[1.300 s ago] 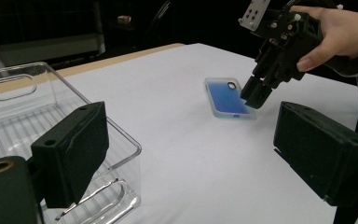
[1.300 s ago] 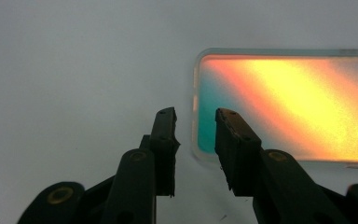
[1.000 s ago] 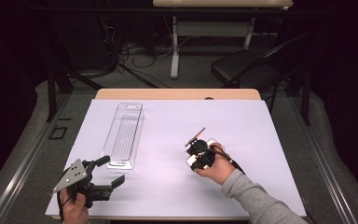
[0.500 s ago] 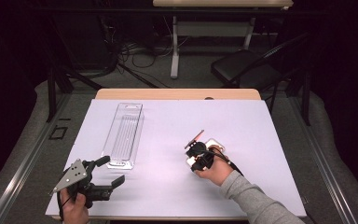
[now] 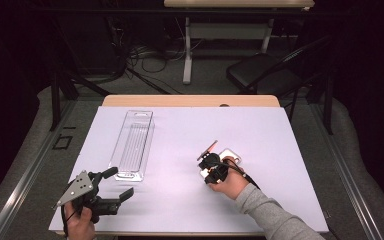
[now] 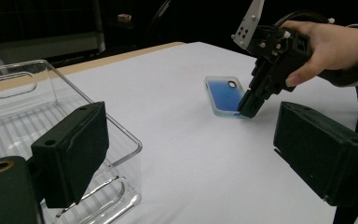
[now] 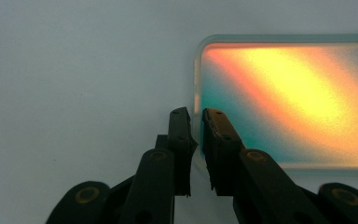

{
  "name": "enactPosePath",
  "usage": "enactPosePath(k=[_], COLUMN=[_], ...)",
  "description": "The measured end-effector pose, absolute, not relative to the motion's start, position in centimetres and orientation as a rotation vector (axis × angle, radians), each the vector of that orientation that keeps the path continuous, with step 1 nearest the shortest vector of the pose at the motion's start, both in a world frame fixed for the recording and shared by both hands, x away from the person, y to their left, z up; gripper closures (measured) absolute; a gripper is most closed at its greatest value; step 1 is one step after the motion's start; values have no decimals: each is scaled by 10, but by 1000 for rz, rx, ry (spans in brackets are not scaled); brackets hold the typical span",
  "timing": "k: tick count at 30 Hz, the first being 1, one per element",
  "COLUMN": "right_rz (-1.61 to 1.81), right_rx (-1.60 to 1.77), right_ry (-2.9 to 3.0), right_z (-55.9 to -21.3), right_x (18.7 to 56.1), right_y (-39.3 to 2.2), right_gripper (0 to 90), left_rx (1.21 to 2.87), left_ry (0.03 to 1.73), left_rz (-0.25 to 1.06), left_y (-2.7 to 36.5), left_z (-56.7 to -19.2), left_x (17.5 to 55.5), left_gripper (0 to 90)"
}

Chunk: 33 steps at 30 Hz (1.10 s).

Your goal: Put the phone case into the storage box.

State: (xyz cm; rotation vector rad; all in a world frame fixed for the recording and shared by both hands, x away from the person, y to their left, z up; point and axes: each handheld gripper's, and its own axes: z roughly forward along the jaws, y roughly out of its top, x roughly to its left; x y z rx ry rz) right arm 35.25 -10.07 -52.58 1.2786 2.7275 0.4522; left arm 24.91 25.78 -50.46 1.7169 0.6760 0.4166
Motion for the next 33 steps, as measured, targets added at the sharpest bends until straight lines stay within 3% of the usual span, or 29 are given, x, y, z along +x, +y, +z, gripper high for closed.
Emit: enactPosePath(k=[33], right_rz=[417], right_rx=[1277], right_ry=[2711], right_z=[-528], right_x=[352], right_y=[-98], right_gripper=[875], left_rx=[1717], left_ry=[680], left_rz=[417], left_y=[258], left_z=[-505], left_x=[249], left_gripper=[106])
